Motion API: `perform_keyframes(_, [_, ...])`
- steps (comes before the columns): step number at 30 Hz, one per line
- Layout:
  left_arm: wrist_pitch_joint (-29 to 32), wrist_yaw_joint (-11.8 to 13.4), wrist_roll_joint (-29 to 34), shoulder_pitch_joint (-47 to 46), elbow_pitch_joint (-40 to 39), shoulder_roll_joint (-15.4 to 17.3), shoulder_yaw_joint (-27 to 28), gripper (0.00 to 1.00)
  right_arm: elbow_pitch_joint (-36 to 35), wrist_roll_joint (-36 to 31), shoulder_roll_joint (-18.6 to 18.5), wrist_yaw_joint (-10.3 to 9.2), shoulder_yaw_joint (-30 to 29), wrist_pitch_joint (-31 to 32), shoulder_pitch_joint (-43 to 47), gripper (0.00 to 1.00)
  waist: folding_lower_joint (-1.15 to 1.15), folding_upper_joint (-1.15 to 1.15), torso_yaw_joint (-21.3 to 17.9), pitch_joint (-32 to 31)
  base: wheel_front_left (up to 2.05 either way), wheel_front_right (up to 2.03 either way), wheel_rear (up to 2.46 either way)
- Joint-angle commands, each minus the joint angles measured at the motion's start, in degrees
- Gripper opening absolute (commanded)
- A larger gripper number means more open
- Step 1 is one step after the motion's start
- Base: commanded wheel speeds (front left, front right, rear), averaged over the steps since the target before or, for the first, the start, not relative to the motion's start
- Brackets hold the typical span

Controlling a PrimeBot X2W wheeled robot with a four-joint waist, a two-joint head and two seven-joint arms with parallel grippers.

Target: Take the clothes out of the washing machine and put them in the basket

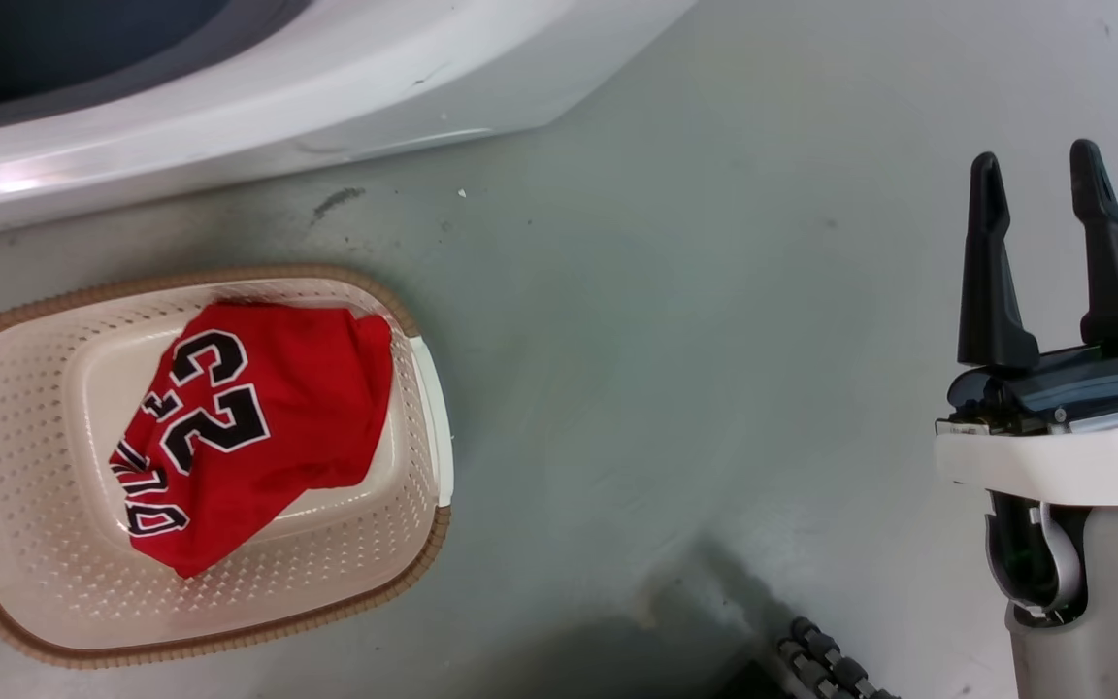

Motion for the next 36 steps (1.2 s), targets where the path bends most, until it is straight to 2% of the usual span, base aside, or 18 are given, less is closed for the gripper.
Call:
perform_keyframes(1, [1.49, 0.03, -0.02, -1.67, 0.80, 0.45, -0.64, 1.00, -0.36, 0.63, 0.14, -0.05, 0.11, -0.14, -1.08, 1.00, -0.01, 0.00, -0.83, 1.93, 0.00, 0.00, 0.00])
perform_keyframes(6, [10.47, -0.02, -1.58, -8.05, 3.84, 0.13, -3.61, 1.00, -1.40, 1.16, 0.14, -0.05, -0.35, -0.14, -2.18, 1.00, -0.01, 0.00, -1.22, 5.07, 0.00, 0.00, 0.00])
perform_keyframes(11, [18.10, -0.03, -2.43, -13.30, 5.96, 1.78, -6.35, 1.00, -2.42, 2.00, 0.12, -0.06, -0.11, -0.14, -2.52, 1.00, -0.01, 0.00, -2.56, 7.64, 0.00, 0.00, 0.00])
perform_keyframes(15, [22.44, -0.03, -3.02, -16.15, 7.87, 2.71, -6.45, 1.00, -3.05, 2.88, 0.12, -0.06, -0.15, -0.14, -2.74, 1.00, -0.01, 0.00, -3.31, 9.33, 0.00, 0.00, 0.00])
perform_keyframes(21, [23.80, 2.28, -2.52, -17.66, 9.32, 3.35, -7.22, 1.00, -3.62, 3.66, 0.12, -0.06, 0.55, -0.14, -2.93, 1.00, -0.01, 0.00, -3.99, 11.11, 0.00, 0.00, 0.00])
perform_keyframes(26, [24.11, 2.63, -1.99, -17.57, 10.40, 3.38, -8.37, 1.00, -3.82, 4.14, 0.12, -0.06, 0.82, -0.14, -3.01, 1.00, -0.01, 0.00, -4.14, 11.65, 0.00, 0.00, 0.00])
perform_keyframes(27, [24.13, 2.49, -1.98, -17.47, 10.58, 3.46, -8.59, 0.64, -3.84, 4.20, 0.12, -0.06, 0.84, -0.14, -3.00, 1.00, -0.01, 0.00, -4.17, 11.65, 0.00, 0.00, 0.00])
perform_keyframes(28, [23.72, 2.60, -2.15, -17.53, 10.62, 3.59, -8.61, 0.06, -3.83, 4.30, 0.12, -0.06, 0.86, -0.14, -2.99, 1.00, -0.01, 0.00, -4.18, 11.62, 0.00, 0.00, 0.00])
perform_keyframes(29, [23.42, 2.57, -2.14, -17.54, 10.67, 3.66, -8.79, 0.00, -3.79, 4.38, 0.12, -0.06, 0.87, -0.14, -2.98, 1.00, -0.01, 0.00, -4.19, 11.58, 0.00, 0.00, 0.00])
perform_keyframes(36, [18.91, 1.97, -2.10, -17.72, 9.91, 3.95, -9.79, 0.00, -3.51, 4.17, 0.12, -0.06, 0.41, -0.14, -3.08, 1.00, -0.01, 0.00, -3.72, 10.52, 0.00, 0.00, 0.00])
